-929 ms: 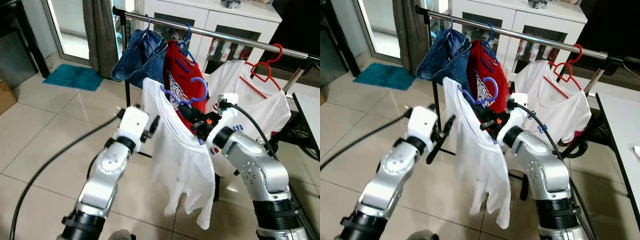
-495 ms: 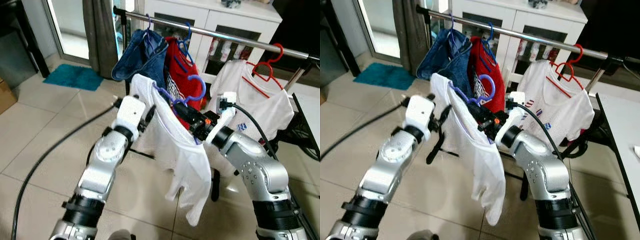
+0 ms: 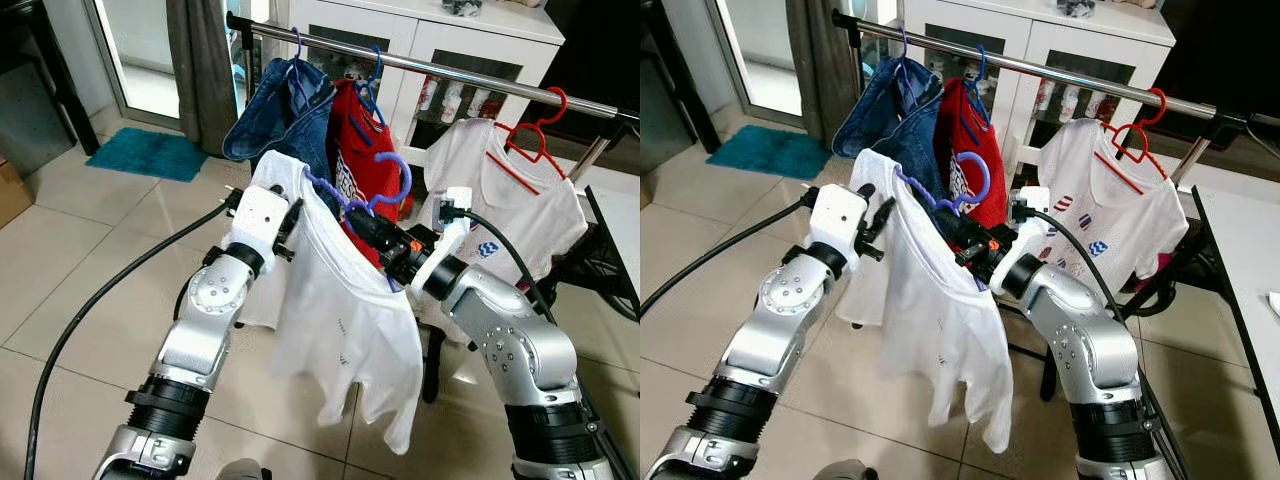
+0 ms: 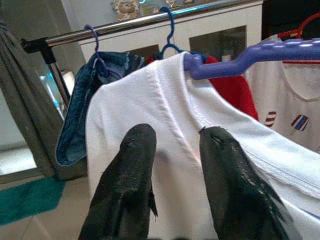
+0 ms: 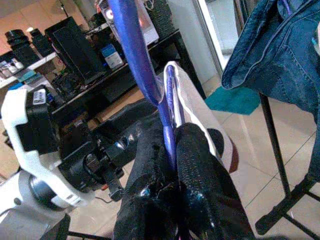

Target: Hang hanger

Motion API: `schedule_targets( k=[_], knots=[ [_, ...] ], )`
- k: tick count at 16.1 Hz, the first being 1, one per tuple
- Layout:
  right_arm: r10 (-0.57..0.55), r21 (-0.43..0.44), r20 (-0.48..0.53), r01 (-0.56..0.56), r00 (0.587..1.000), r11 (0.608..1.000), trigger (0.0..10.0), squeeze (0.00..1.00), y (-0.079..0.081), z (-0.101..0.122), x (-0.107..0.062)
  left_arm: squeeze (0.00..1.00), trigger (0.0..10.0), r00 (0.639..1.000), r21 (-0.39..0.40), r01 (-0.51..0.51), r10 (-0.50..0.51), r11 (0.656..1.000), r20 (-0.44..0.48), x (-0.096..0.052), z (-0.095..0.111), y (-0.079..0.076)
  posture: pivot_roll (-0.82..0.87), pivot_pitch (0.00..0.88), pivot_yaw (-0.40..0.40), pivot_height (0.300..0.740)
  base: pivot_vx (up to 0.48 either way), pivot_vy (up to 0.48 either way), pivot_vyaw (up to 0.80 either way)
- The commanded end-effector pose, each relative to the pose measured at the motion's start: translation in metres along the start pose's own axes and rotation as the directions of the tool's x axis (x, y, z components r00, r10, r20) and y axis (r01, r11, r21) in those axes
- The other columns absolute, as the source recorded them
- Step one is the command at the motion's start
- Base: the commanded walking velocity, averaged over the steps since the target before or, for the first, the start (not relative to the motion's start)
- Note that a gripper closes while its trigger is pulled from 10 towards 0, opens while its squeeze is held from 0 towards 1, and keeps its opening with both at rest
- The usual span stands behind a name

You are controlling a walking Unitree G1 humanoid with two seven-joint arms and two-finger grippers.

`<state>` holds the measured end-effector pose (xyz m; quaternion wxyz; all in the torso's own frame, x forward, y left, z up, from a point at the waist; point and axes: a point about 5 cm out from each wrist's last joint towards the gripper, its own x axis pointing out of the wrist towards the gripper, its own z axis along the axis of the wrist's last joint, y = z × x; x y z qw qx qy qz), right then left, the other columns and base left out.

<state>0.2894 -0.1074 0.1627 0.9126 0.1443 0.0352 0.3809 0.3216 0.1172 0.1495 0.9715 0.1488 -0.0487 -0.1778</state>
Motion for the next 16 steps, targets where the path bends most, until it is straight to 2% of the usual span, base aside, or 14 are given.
schedule_targets(
  k=[1,6,7,8,9,10,11,16],
  knots=[
    [0.033,-0.019,0.041,-0.032,0.999,0.999,0.0,0.00,0.0042,0.0094,-0.0009,0.00,0.0,0.999,0.019,0.016,-0.016,1.000,0.030,0.0057,0.0077,0.0002,0.09,0.000,-0.081,0.740,0.000,0.000,0.00],
    [0.041,-0.014,0.046,-0.041,0.998,0.999,0.0,0.00,0.0058,0.0099,-0.0014,0.00,0.0,0.998,0.026,0.050,-0.051,0.998,0.041,0.0138,0.0104,-0.0002,0.09,0.000,-0.080,0.740,0.000,0.000,0.00],
    [0.038,-0.013,0.047,-0.038,0.998,0.999,0.0,0.00,0.0059,0.0097,-0.0023,0.00,0.8,0.997,0.027,0.060,-0.061,0.998,0.045,0.0150,0.0115,-0.0021,0.09,0.000,-0.075,0.740,0.000,0.000,0.00],
    [0.034,-0.014,0.047,-0.033,0.998,0.999,0.0,0.00,0.0055,0.0096,-0.0028,0.00,6.5,0.998,0.040,0.038,-0.040,0.998,0.047,0.0150,0.0117,-0.0015,0.09,0.000,-0.075,0.740,0.000,0.000,0.00],
    [0.032,-0.014,0.047,-0.032,0.998,0.999,0.0,0.00,0.0053,0.0096,-0.0031,0.00,10.0,0.999,0.030,0.024,-0.026,0.999,0.047,0.0149,0.0114,-0.0010,0.09,0.000,-0.073,0.740,0.000,0.000,0.00],
    [0.030,-0.014,0.046,-0.030,0.998,0.999,0.0,0.00,0.0051,0.0093,-0.0036,0.77,10.0,0.998,0.000,-0.015,0.015,1.000,0.057,0.0129,0.0113,0.0012,0.09,0.000,-0.074,0.740,0.000,0.000,0.00],
    [0.030,-0.013,0.046,-0.030,0.998,0.999,0.0,0.00,0.0055,0.0088,-0.0037,1.00,10.0,0.998,-0.009,-0.023,0.024,1.000,0.063,0.0111,0.0118,0.0014,0.09,0.000,-0.075,0.740,0.000,0.000,0.00],
    [0.040,-0.011,0.039,-0.040,0.998,0.999,0.0,0.00,0.0072,0.0072,-0.0024,1.00,10.0,0.997,-0.004,-0.011,0.011,1.000,0.080,0.0090,0.0122,-0.0014,0.10,0.000,-0.080,0.740,0.000,0.000,0.00]
  ],
)
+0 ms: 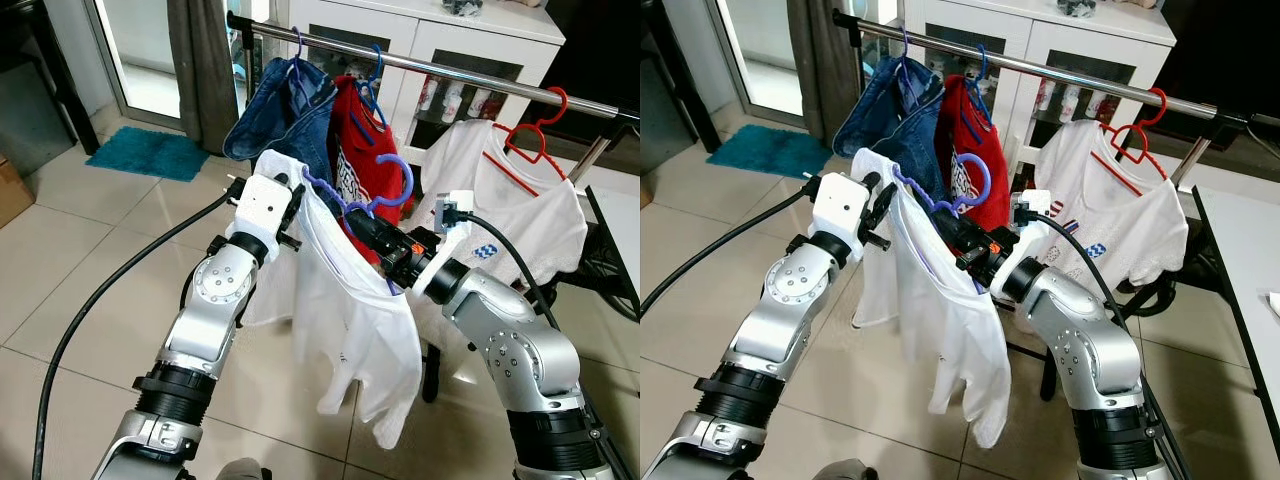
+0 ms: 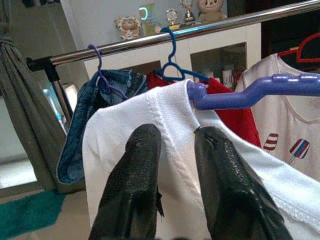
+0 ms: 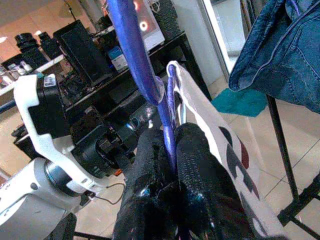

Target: Hang hanger

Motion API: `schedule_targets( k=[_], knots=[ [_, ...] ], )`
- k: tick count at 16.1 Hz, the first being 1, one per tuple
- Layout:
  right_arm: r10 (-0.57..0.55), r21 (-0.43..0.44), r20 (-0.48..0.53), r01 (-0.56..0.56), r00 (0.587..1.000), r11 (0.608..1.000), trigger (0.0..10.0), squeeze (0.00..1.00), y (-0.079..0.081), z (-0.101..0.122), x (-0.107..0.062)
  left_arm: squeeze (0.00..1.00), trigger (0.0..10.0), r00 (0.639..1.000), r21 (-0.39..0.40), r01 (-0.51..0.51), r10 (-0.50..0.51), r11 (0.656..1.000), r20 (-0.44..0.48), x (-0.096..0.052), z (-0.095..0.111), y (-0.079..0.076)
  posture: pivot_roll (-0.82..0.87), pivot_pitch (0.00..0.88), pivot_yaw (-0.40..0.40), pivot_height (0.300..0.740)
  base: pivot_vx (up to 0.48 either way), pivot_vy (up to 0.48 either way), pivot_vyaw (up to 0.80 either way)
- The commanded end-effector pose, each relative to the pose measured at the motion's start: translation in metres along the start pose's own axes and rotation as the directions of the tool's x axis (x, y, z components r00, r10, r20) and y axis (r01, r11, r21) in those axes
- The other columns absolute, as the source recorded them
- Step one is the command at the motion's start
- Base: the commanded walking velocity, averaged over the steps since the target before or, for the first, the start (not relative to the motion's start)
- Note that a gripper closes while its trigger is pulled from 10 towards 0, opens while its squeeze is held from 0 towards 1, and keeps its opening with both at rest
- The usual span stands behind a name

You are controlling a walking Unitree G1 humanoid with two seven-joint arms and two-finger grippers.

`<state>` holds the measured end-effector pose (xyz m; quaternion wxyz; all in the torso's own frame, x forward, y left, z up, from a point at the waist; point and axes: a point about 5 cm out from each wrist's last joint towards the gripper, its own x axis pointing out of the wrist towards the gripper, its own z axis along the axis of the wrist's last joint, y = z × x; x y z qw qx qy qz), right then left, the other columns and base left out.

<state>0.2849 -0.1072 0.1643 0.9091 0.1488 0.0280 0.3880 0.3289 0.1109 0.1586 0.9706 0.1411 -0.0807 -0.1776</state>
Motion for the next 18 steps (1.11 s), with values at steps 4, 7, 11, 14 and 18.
schedule_targets(
  k=[4,7,11,14,18],
  knots=[
    [0.028,-0.017,0.024,-0.027,0.999,0.999,0.0,0.00,0.004,0.007,0.001,0.67,10.0,0.999,0.019,0.039,-0.040,0.999,0.025,0.002,0.004,-0.005,0.10,0.000,-0.079,0.740,0.000,0.000,0.00],
    [0.028,-0.019,0.027,-0.027,0.999,0.999,0.0,0.00,0.004,0.008,0.001,0.18,10.0,1.000,0.029,0.010,-0.010,1.000,0.005,0.005,0.002,-0.001,0.09,0.000,-0.076,0.740,0.000,0.000,0.00],
    [0.034,-0.023,0.028,-0.033,0.999,0.999,0.0,0.00,0.004,0.009,0.001,0.00,10.0,0.991,0.021,0.131,-0.131,0.991,0.006,0.008,0.001,-0.006,0.09,0.000,-0.078,0.740,0.000,0.000,0.00],
    [0.040,-0.025,0.027,-0.039,0.999,0.999,0.0,0.00,0.005,0.009,0.002,0.00,10.0,0.990,0.031,0.141,-0.141,0.990,0.000,0.013,0.002,-0.007,0.09,0.000,-0.077,0.740,0.000,0.000,0.00],
    [0.046,-0.027,0.024,-0.045,0.999,0.999,0.0,0.00,0.006,0.009,0.001,0.00,10.0,0.996,0.046,0.086,-0.085,0.995,-0.019,0.014,-0.002,0.001,0.09,0.000,-0.076,0.740,0.000,0.000,0.00]
  ],
)
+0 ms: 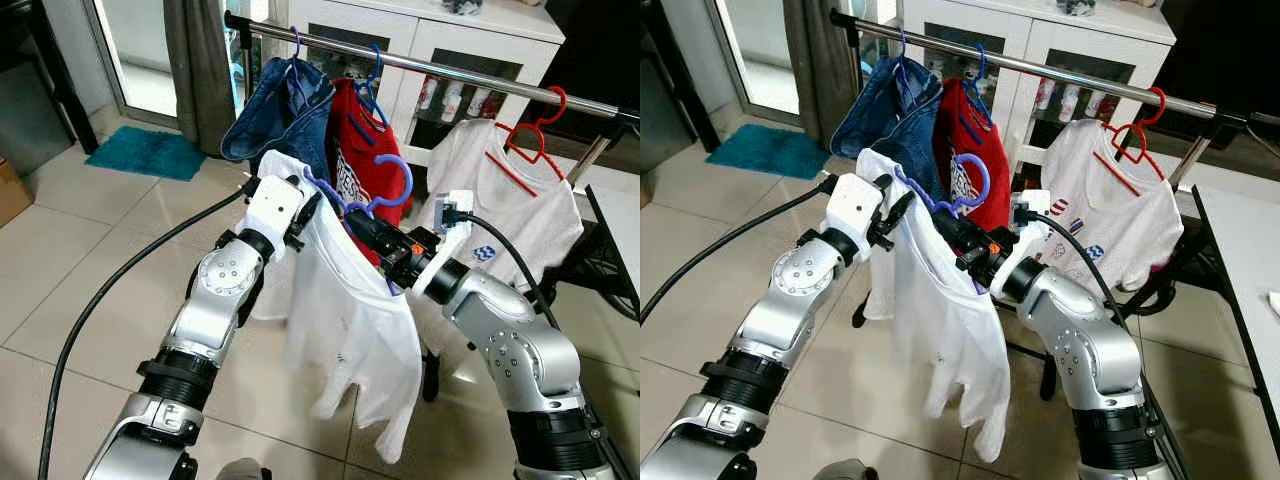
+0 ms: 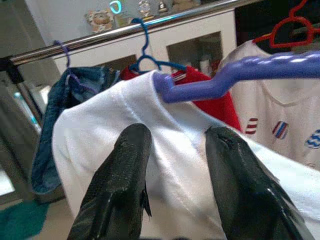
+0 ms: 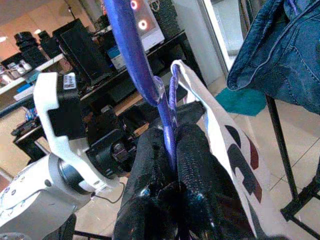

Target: Hang hanger

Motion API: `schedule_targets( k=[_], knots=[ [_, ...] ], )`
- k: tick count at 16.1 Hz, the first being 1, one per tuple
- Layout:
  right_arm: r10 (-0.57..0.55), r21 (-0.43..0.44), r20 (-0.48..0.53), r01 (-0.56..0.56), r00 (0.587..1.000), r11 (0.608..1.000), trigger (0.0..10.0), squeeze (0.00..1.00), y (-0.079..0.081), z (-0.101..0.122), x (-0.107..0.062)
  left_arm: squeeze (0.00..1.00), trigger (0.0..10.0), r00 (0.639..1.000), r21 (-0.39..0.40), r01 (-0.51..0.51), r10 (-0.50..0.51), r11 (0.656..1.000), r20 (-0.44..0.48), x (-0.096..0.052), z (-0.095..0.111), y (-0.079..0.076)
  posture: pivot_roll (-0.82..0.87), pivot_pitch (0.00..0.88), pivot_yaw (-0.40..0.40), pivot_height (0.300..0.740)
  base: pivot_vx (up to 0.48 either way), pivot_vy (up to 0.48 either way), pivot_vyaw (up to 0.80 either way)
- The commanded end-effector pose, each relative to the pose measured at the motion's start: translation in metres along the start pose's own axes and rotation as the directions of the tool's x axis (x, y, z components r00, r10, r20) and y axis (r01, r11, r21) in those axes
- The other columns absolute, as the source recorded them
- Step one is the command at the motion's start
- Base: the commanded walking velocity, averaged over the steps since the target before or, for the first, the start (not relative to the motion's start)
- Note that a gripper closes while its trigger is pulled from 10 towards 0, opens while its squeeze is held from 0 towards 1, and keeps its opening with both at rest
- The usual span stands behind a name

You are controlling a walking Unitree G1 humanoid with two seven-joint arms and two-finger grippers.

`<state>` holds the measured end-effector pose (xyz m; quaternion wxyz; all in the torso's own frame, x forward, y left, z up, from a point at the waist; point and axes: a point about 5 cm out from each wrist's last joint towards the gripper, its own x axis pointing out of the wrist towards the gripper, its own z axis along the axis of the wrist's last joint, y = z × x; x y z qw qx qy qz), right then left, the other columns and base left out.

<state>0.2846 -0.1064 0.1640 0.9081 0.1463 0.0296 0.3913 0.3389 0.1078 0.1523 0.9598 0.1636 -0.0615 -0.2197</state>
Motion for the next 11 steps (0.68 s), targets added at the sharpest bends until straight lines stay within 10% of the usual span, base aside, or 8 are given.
schedule_targets(
  k=[1,4,6,10,11],
  knots=[
    [0.040,-0.024,0.031,-0.039,0.999,0.999,0.0,0.00,0.0050,0.0097,0.0006,0.00,10.0,1.000,0.019,-0.025,0.025,1.000,0.009,0.0037,0.0046,0.0051,0.09,0.000,-0.076,0.740,0.000,0.000,0.00],
    [0.047,-0.024,0.030,-0.047,0.998,0.999,0.0,0.00,0.0057,0.0096,0.0006,0.00,10.0,0.999,0.022,-0.045,0.045,0.999,0.002,0.0036,0.0034,0.0106,0.09,0.000,-0.079,0.740,0.000,0.000,0.00],
    [0.049,-0.024,0.029,-0.049,0.998,0.999,0.0,0.00,0.0061,0.0097,0.0007,0.00,5.6,0.999,0.023,-0.050,0.050,0.998,-0.002,0.0033,0.0024,0.0121,0.09,0.000,-0.079,0.740,0.000,0.000,0.00],
    [0.050,-0.024,0.029,-0.050,0.998,0.998,0.0,0.00,0.0063,0.0094,0.0007,0.00,0.0,0.999,0.022,-0.048,0.049,0.999,-0.012,0.0032,-0.0004,0.0121,0.09,0.000,-0.076,0.740,0.000,0.000,0.00],
    [0.051,-0.025,0.030,-0.050,0.998,0.998,0.0,0.00,0.0064,0.0093,0.0005,0.00,0.0,0.999,0.021,-0.045,0.045,0.999,-0.016,0.0030,-0.0010,0.0121,0.09,0.000,-0.074,0.740,0.000,0.000,0.00]
  ],
)
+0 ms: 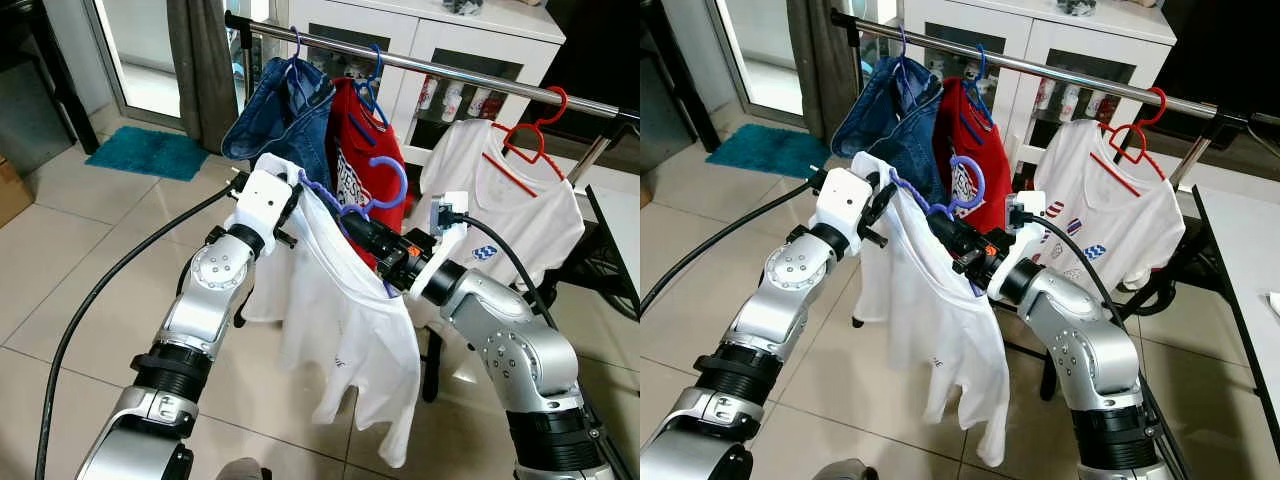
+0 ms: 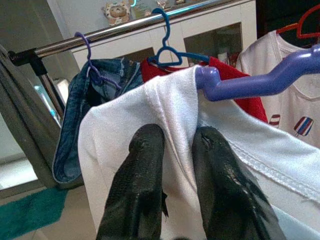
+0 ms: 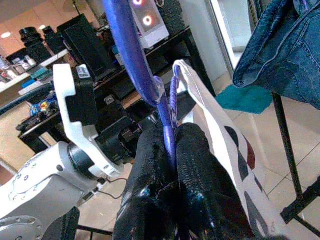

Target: Hang hanger

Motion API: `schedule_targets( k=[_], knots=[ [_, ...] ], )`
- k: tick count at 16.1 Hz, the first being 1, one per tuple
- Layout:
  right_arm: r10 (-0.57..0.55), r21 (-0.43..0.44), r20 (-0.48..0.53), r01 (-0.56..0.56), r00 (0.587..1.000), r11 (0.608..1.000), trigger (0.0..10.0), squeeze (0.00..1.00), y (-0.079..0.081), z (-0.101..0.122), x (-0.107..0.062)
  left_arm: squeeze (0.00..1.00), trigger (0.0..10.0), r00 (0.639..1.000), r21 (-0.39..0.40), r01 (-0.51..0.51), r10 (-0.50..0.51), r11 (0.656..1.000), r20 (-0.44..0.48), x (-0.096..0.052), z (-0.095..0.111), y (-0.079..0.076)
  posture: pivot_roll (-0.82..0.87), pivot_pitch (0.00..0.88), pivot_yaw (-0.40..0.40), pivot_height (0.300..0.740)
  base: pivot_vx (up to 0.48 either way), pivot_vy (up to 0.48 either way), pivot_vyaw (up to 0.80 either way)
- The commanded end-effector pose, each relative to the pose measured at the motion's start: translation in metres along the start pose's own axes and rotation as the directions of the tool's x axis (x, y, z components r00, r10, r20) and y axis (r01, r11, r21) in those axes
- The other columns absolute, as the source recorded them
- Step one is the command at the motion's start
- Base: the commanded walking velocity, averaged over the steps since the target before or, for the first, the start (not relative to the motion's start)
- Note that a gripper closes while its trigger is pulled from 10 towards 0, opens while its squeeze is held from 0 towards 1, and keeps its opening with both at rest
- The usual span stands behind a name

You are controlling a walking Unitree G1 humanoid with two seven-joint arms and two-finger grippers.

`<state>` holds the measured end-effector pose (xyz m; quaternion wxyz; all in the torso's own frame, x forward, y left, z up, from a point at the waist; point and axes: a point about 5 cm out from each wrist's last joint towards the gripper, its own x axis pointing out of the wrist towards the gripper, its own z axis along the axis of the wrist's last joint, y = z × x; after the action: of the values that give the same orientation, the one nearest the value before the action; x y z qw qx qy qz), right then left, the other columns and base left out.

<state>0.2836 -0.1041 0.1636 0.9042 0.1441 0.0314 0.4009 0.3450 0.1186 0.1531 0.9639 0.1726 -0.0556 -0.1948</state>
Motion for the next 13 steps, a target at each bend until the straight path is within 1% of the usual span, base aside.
schedule_targets(
  k=[1,8,10,12,13],
  knots=[
    [0.031,-0.023,0.038,-0.030,0.999,0.999,0.0,0.00,0.004,0.010,0.000,0.00,0.0,1.000,0.004,0.003,-0.003,1.000,0.007,0.002,0.002,0.000,0.09,0.000,-0.074,0.740,0.000,0.000,0.00],
    [0.029,-0.026,0.044,-0.028,0.999,0.999,0.0,0.00,0.004,0.010,-0.003,0.00,0.0,1.000,-0.008,0.006,-0.006,1.000,-0.016,0.001,-0.002,0.002,0.09,0.000,-0.058,0.740,0.000,0.000,0.00],
    [0.025,-0.028,0.045,-0.024,0.999,0.999,0.0,0.00,0.004,0.009,-0.004,0.00,0.0,1.000,-0.018,0.001,-0.001,1.000,-0.024,0.000,-0.003,0.005,0.09,0.000,-0.045,0.740,0.000,0.000,0.00],
    [0.014,-0.050,0.017,-0.013,1.000,0.999,0.0,0.00,0.003,0.006,-0.006,0.00,0.0,1.000,-0.023,-0.007,0.006,1.000,-0.014,-0.001,0.000,0.011,0.09,0.000,-0.040,0.740,0.000,0.000,0.00],
    [0.006,-0.076,-0.012,-0.007,1.000,0.997,0.0,0.00,0.002,0.003,-0.006,0.00,0.0,1.000,-0.025,-0.005,0.005,1.000,-0.002,-0.001,0.003,0.013,0.09,0.000,-0.039,0.740,0.000,0.000,0.00]
  ],
)
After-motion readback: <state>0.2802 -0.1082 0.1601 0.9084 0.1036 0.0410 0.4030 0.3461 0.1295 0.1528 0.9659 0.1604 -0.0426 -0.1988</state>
